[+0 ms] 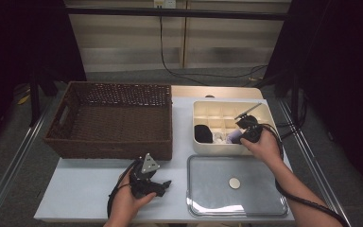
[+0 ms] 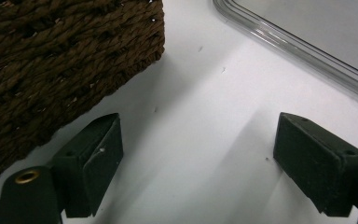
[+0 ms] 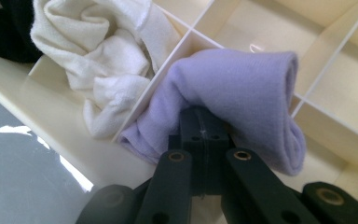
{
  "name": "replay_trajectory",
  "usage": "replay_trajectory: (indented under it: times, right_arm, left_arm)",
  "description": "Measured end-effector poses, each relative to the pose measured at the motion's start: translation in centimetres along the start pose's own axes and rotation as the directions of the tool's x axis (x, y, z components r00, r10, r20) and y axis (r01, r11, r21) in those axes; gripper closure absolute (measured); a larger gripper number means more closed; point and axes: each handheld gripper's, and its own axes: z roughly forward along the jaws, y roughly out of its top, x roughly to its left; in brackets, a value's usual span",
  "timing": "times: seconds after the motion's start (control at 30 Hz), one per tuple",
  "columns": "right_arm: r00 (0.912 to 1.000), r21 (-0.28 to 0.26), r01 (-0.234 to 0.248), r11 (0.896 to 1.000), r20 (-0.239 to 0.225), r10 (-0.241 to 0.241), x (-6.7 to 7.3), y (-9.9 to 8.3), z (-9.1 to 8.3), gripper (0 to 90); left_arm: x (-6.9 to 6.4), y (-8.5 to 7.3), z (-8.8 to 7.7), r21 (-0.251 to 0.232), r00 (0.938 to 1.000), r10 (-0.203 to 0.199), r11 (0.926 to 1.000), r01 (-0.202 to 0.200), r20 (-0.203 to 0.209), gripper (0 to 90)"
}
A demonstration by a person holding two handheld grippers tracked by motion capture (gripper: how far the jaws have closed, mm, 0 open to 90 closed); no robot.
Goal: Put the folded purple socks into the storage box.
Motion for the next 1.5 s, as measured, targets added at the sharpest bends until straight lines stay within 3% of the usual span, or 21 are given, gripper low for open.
replay_trajectory:
  times: [0.2, 0.37, 0.57, 0.87, 1.03, 1.23, 1.37, 1.5]
  right_arm:
    - [1.0, 0.016, -0.001, 1.0, -0.008, 0.001, -0.1, 0.1, 0.0, 90.0]
    - [0.9999, -0.007, -0.011, 1.0, -0.009, 0.011, -0.2, -0.2, -0.4, 90.0]
    - [1.0, -0.034, 0.005, 0.999, 0.009, -0.005, -0.1, 0.0, -2.1, 90.0]
    - [0.9984, -0.103, -0.031, 0.994, 0.043, 0.036, -1.0, 1.4, -4.5, 87.9]
    - [0.9966, -0.108, -0.045, 0.993, 0.064, 0.052, -1.2, 2.0, -4.0, 87.4]
    - [0.9979, -0.062, -0.062, 0.996, -0.021, 0.061, -1.5, 1.5, -2.4, 90.0]
    - [0.9989, -0.034, -0.044, 0.998, -0.016, 0.043, -0.7, 1.1, -1.2, 90.0]
    - [0.9984, -0.033, -0.053, 0.998, -0.023, 0.052, -1.0, 0.8, -0.8, 90.0]
  left_arm:
    - [0.0, 0.0, 0.0, 0.0, 1.0, 0.0, 1.0, 0.0, -0.001, 15.4]
    - [0.0, 0.0, 0.0, 0.001, 1.0, 0.0, 1.0, 0.0, -0.001, 15.4]
    - [0.0, 0.0, 0.0, -0.001, 1.0, 0.0, 1.0, 0.0, 0.0, 15.4]
    - [0.0, 0.0, 0.0, -0.001, 1.0, 0.0, 1.0, 0.0, 0.001, 15.4]
    - [0.0, 0.0, 0.0, 0.0, 1.0, 0.0, 1.0, 0.0, 0.001, 15.4]
    - [0.0, 0.0, 0.0, 0.0, 1.0, 0.001, 1.0, -0.001, 0.0, 15.4]
    - [0.0, 0.0, 0.0, -0.001, 1.0, 0.0, 1.0, 0.0, 0.0, 15.4]
    - [0.0, 0.0, 0.0, 0.0, 1.0, 0.0, 1.0, 0.0, 0.0, 15.4]
